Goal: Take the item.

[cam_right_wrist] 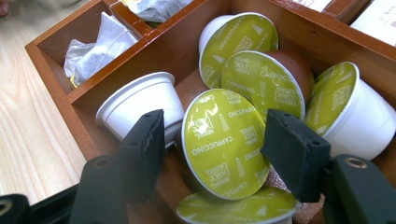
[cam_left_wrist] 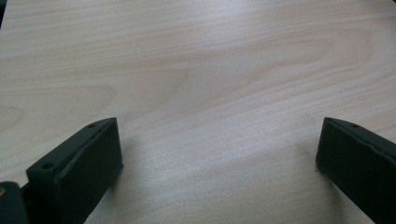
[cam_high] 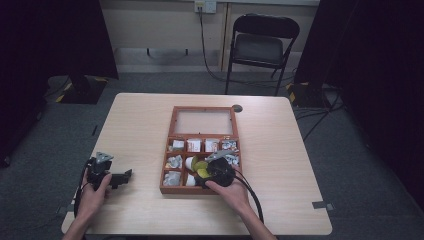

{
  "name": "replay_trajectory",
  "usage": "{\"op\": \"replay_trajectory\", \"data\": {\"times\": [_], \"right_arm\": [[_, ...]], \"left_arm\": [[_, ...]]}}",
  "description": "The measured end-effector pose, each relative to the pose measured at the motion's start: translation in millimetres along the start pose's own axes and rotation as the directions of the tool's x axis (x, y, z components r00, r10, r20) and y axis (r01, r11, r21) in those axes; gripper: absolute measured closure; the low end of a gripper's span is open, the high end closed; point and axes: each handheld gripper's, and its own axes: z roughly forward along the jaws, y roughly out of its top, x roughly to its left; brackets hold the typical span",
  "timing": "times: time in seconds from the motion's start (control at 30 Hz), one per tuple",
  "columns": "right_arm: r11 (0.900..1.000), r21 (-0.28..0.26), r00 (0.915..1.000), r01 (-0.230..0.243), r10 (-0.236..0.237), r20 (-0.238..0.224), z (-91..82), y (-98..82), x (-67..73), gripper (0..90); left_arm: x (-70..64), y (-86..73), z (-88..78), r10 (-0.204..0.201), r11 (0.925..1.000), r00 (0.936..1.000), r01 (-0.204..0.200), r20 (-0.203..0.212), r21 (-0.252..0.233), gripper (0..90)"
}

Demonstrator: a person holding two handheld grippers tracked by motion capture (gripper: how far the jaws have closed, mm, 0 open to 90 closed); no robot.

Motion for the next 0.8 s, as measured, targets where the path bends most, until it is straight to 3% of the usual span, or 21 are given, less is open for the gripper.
{"op": "replay_trajectory", "data": {"times": [0.33,0.57,0.67,0.8], "right_arm": [[0.998,0.049,0.9985,0.031,-0.034,0.044,1.6,-0.1,3.5,43.8],[0.998,0.041,0.9977,0.047,-0.049,0.047,1.3,-0.2,4.0,49.4],[0.999,0.026,0.9989,0.028,-0.029,0.038,0.4,-0.3,2.4,53.5],[0.998,0.049,0.9978,0.042,-0.044,0.050,1.7,-0.2,3.4,51.9]], "left_arm": [[0.0,0.0,0.0,0.000,1.0000,1.0000,0.000,0.000,0.000,0.0],[0.0,0.0,0.0,0.000,1.0000,1.0000,0.000,0.000,0.000,0.0],[0.0,0.0,0.0,0.000,1.0000,1.0000,0.000,0.000,0.000,0.0],[0.0,0.0,0.0,0.000,1.0000,1.0000,0.000,0.000,0.000,0.0]]}}
